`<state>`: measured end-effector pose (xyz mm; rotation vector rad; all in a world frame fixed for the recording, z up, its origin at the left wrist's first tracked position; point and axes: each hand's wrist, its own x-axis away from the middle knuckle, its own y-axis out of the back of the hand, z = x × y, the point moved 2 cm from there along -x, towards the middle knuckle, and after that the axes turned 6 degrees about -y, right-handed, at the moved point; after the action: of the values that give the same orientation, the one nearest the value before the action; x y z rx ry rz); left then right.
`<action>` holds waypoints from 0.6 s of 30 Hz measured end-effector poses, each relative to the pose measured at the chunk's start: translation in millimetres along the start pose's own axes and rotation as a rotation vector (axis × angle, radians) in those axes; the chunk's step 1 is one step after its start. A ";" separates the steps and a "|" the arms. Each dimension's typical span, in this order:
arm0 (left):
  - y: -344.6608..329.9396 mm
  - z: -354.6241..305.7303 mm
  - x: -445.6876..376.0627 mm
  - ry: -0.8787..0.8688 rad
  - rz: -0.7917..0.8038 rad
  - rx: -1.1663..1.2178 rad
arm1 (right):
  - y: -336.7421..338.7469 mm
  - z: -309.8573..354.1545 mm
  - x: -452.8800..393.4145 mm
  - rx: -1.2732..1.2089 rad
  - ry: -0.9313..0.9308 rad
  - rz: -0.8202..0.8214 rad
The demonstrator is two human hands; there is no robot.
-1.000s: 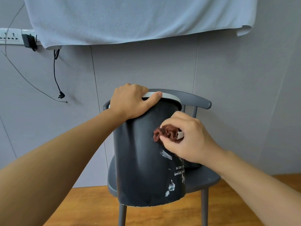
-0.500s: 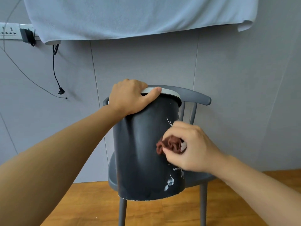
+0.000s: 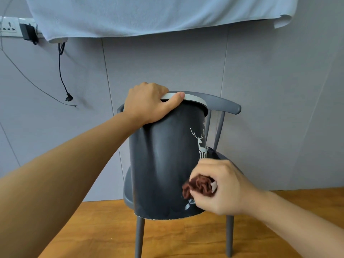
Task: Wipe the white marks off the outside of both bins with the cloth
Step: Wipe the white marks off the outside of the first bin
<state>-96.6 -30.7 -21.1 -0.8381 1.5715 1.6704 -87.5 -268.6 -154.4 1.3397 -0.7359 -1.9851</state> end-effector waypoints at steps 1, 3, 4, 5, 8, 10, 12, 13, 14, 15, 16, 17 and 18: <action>0.0 -1.0 -0.2 0.000 0.000 -0.008 | 0.5 -0.4 3.3 0.017 -0.007 0.030; 0.0 -3.2 -1.2 0.001 -0.002 -0.022 | 7.9 -1.6 -1.2 0.057 -0.011 -0.015; -0.4 -4.8 -1.4 -0.003 -0.003 -0.022 | 12.8 -1.9 -6.2 0.059 -0.021 -0.081; -0.8 -6.4 -1.7 -0.012 -0.004 -0.022 | 17.3 -2.0 -11.4 0.053 -0.040 -0.158; -2.0 -8.6 -3.4 -0.032 0.006 -0.029 | 16.4 -4.1 -15.5 0.037 -0.087 -0.289; -1.7 -4.7 -3.4 -0.001 0.018 -0.022 | 4.2 -3.0 -2.0 0.002 -0.063 -0.221; -1.4 0.1 -2.8 0.027 0.021 -0.012 | -8.6 -0.8 17.8 -0.038 -0.032 -0.065; -1.3 1.2 -2.3 0.030 0.022 -0.006 | -13.1 0.7 26.1 -0.043 -0.028 0.020; -1.4 1.5 -2.1 0.030 0.023 -0.001 | -15.2 1.4 31.2 -0.038 -0.027 0.085; -1.4 1.2 -2.2 0.028 0.026 -0.001 | -14.0 1.5 31.9 -0.030 -0.026 0.107; -1.4 0.7 -2.6 0.029 0.032 -0.003 | -10.4 0.8 28.7 -0.024 -0.031 0.080; -0.9 0.9 -3.0 0.034 0.037 -0.004 | -5.3 0.0 23.4 -0.020 -0.048 0.013; -0.4 1.6 -3.0 0.041 0.041 -0.003 | -0.3 -0.5 17.4 -0.011 -0.067 -0.072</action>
<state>-94.6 -29.2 -18.7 -0.8519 1.6238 1.6947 -92.1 -281.5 -165.0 1.3156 -0.7160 -2.0967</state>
